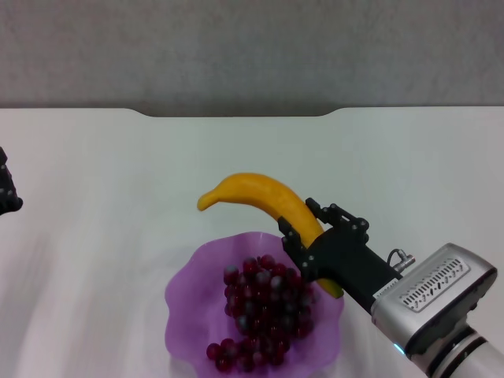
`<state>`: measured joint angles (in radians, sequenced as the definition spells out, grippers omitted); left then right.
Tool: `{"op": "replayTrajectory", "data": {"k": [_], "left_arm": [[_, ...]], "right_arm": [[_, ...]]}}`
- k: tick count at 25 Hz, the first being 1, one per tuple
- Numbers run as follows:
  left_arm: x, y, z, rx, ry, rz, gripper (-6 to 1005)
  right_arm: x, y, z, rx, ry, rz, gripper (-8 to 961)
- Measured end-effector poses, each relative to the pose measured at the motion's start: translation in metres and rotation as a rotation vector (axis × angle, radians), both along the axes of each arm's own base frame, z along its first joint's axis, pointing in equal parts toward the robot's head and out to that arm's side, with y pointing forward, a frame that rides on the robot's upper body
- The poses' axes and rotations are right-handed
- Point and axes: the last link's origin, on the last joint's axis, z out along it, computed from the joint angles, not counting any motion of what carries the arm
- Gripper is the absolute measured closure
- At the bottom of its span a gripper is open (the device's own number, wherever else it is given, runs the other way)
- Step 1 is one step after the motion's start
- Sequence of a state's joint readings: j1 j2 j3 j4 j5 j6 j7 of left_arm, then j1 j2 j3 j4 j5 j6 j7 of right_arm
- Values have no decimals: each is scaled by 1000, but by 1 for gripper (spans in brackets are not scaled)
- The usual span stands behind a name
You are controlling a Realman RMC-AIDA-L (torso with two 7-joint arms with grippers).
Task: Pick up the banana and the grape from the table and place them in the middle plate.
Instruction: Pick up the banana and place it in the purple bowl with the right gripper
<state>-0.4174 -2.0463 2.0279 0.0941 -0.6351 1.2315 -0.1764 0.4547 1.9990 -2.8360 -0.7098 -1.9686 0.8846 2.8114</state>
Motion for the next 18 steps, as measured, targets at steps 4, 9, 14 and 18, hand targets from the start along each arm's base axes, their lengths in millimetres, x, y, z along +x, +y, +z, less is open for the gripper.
{"op": "replayTrajectory", "data": {"k": [4,9,14,18], "left_arm": [[0,0,1,4,-1,-2,956],[3,3,1,5,-2,-9,957],[5,5,1,4,-2,-17,957],[5,5,1,4,-2,-18,957]], "right_arm": [[1,-3,-3,-24,-15,2,441],[3,-6,-8,-53,-39,8,438],[6,-8,-11,-73,-62,9,436],[8,-10,-14,-91,-81,11,433]]}}
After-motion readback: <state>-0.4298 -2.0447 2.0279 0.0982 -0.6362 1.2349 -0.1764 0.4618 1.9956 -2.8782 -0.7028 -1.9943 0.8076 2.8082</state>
